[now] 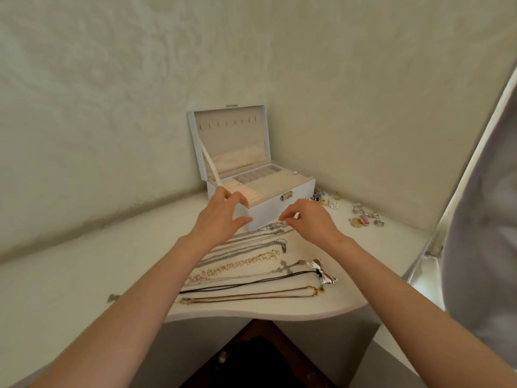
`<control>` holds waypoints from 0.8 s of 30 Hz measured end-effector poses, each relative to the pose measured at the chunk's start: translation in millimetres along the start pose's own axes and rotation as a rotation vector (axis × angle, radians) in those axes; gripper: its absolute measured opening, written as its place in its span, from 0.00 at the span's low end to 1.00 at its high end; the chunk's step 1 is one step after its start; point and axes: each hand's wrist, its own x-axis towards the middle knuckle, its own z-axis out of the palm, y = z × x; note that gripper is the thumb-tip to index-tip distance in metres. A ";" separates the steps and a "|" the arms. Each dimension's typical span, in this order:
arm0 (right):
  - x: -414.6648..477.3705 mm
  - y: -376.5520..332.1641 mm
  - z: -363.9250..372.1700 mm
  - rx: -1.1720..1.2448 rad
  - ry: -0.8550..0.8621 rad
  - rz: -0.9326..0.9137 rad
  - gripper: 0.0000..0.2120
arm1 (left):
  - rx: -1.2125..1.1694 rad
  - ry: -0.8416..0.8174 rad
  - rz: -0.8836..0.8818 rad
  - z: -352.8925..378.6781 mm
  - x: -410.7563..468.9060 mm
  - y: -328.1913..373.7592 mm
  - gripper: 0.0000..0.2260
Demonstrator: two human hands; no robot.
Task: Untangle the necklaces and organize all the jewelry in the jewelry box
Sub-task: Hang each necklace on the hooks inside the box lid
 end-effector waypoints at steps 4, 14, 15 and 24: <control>24.7 8.8 10.5 -0.042 -0.079 0.070 0.07 | 0.013 0.011 0.020 10.6 21.6 0.4 0.14; 45.1 15.2 22.7 -0.101 -0.218 0.083 0.03 | -0.089 0.011 0.125 19.5 37.0 -7.9 0.09; 45.3 15.0 22.8 -0.089 -0.211 0.076 0.04 | -0.101 0.011 0.133 19.8 38.2 -8.1 0.08; 45.7 13.1 25.0 -0.134 -0.184 0.014 0.03 | -0.154 0.045 0.180 19.6 36.8 -9.7 0.09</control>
